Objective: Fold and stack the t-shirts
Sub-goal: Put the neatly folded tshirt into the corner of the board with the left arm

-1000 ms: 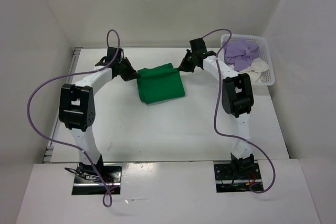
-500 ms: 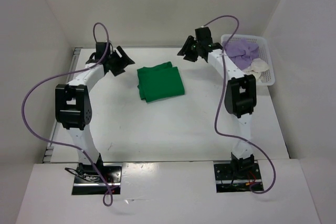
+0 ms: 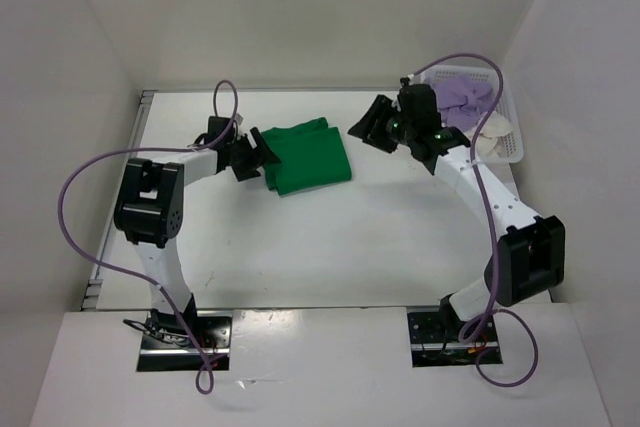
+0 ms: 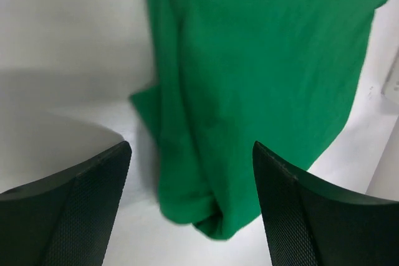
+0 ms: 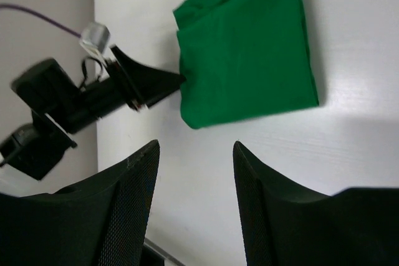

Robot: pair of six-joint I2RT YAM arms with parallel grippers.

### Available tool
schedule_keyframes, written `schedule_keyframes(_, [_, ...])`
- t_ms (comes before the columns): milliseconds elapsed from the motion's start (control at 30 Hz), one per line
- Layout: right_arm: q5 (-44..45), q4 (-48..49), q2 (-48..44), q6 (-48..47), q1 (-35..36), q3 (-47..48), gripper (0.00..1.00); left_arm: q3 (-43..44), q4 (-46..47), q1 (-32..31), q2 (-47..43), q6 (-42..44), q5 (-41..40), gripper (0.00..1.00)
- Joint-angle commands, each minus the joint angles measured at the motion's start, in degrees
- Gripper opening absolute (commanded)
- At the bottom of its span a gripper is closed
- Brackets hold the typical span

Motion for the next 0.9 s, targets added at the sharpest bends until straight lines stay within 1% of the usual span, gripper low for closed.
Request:
schedule_keyframes(0, [0.65,0.94,-3.42,0.34,0.55,-4.98,0.57,2.41,4.83,0.0,4.08,0.53,-0.25,0.85])
schedule_keyframes(67, [0.65,0.94,-4.91,0.34,0.55,-7.09,0.57,4.16,5.45,-1.4,7.07,0.53,0.36,0.83])
schedule_keyframes(167, [0.65,0.94,-5.62,0.34,0.55,-8.42,0.57,6.45,6.23,-3.77,10.06,-1.12,-0.17,0.68])
schedule_keyframes(233, [0.65,0.94,-5.62,0.34,0.55,-8.94,0.57,7.41,8.26,-4.56,11.82,-3.06,-0.17,0.53])
schedule_keyframes(267, [0.13,0.42,-6.14,0.34,0.55,-8.95,0.57,8.12,8.87,-5.18,11.83,-4.2,0.53,0.36])
schedule_keyframes(300, [0.12,0.41,-6.15,0.34,0.55,-9.64,0.57,9.87,9.4,-5.19,12.44,-6.13,0.54,0.29])
schedule_keyframes(367, [0.12,0.41,-6.15,0.34,0.55,-10.27,0.57,13.29,8.88,-5.19,13.84,-6.67,0.02,0.18])
schedule_keyframes(400, [0.12,-0.2,-6.15,0.34,0.55,-10.79,0.57,15.49,6.62,-5.19,13.85,-6.67,-0.69,0.1])
schedule_keyframes(433, [0.12,-0.2,-6.15,-0.27,0.55,-11.32,0.57,20.56,5.2,-5.19,15.15,-6.67,-1.48,0.07])
schedule_keyframes(533, [-0.4,-0.73,-6.68,-0.28,0.55,-11.93,0.57,27.18,2.21,-1.16,16.3,-5.97,-2.1,0.02])
schedule_keyframes(567, [-0.4,-0.73,-7.2,-0.8,0.55,-11.94,0.57,30.94,1.5,0.34,16.31,-5.97,-2.1,0.01])
schedule_keyframes(600, [-0.4,-1.34,-7.2,-0.8,0.55,-11.94,0.57,32.54,0.89,3.83,16.83,-5.97,-2.1,0.01])
schedule_keyframes(700, [-0.4,-1.87,-7.73,-1.42,0.55,-11.94,0.57,37.55,-1.66,9.65,17.36,-5.97,-2.1,0.01])
schedule_keyframes(733, [-0.4,-1.87,-7.73,-1.42,0.55,-12.46,0.57,38.18,-1.67,13.67,17.89,-5.97,-1.49,0.01])
schedule_keyframes(833, [-1.11,-2.49,-8.26,-1.95,0.55,-12.46,0.57,37.31,-2.37,19.41,17.89,-5.97,-1.48,0.01])
schedule_keyframes(867, [-1.63,-2.49,-8.26,-1.95,0.55,-12.46,0.57,36.7,-2.37,22.38,17.2,-4.93,-2.35,0.02])
